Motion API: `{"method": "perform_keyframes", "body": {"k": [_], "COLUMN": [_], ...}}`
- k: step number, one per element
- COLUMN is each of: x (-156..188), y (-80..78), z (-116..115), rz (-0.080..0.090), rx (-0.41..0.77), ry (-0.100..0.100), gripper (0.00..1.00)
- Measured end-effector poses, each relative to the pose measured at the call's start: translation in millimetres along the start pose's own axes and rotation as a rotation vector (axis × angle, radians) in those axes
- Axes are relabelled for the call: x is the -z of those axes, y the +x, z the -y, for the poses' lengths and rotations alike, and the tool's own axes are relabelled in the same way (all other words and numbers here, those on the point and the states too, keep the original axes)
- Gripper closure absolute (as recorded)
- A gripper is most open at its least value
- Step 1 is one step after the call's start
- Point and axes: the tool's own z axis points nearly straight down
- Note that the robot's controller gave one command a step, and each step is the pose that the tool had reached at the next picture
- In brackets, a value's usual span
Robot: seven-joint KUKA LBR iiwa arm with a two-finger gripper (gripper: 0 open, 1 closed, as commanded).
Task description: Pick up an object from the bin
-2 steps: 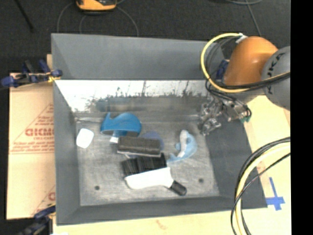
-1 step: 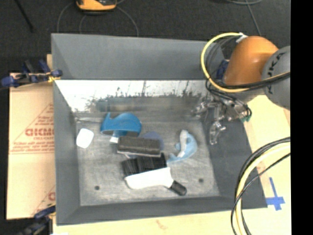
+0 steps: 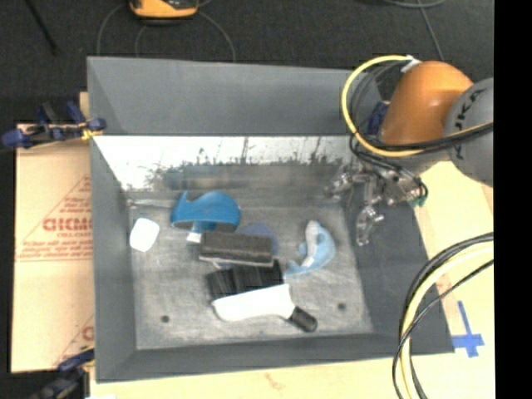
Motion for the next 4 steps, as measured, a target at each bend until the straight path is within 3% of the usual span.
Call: {"method": "perform_keyframes", "body": {"k": [1, 2, 3, 4], "x": [-12.3, -28.0, -34.7, -30.3], "y": [-1.4, -1.0, 23.6, 25.4], "z": [0.0, -10.8, -46.3, -45.4], "rz": [0.003, 0.002, 0.007, 0.001], "rx": [0.077, 0.414, 0.72, 0.935], "ry": [0.002, -0.004, 0.005, -0.001], "gripper": [0.0, 0.0, 0.0, 1.0]}}
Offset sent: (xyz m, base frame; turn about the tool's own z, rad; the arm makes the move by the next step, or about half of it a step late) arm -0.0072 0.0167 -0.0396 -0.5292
